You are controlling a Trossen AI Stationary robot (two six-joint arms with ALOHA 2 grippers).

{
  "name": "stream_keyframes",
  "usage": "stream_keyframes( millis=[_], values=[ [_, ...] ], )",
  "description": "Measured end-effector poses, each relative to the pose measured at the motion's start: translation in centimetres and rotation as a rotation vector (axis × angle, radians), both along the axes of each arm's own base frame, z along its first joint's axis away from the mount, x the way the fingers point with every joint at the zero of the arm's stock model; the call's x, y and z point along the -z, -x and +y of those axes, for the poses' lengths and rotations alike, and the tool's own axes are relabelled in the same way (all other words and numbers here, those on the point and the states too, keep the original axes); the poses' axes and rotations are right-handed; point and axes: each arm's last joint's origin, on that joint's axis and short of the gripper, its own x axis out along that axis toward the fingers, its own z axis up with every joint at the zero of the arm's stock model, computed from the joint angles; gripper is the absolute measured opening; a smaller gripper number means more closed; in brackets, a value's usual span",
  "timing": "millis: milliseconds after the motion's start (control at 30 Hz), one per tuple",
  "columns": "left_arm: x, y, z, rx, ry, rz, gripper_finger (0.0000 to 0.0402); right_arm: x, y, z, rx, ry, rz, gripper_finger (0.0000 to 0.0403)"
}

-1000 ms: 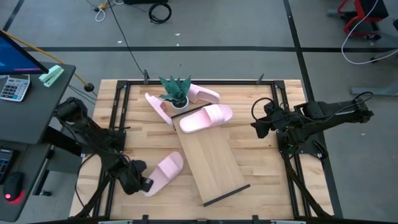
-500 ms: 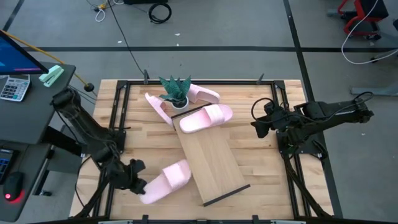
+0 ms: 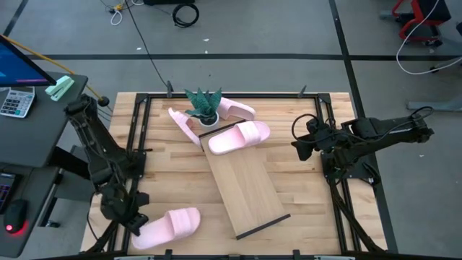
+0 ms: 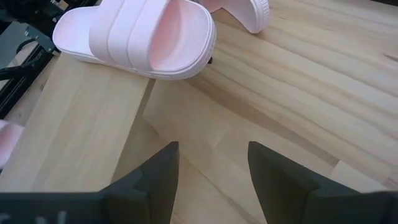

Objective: Pick and place slides into the shelf
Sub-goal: Put the bottom left pink slipper on the shelf

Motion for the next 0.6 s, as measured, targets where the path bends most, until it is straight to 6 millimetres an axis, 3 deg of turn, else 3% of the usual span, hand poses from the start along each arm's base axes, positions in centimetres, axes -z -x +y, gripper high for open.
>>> stream_keyframes(
  millis=[300,600],
  values=[
    [-2.2,-0.1,1.4,-0.061,0.034,-0.206,0.004,0.0,0.0,0.0,-0.001,0.001,0.0,0.0197],
    [-8.6,0.7,3.5,-0.039,-0.09,-0.203,0.004,0.0,0.0,0.0,0.002,-0.002,-0.001,0.0197]
  ],
)
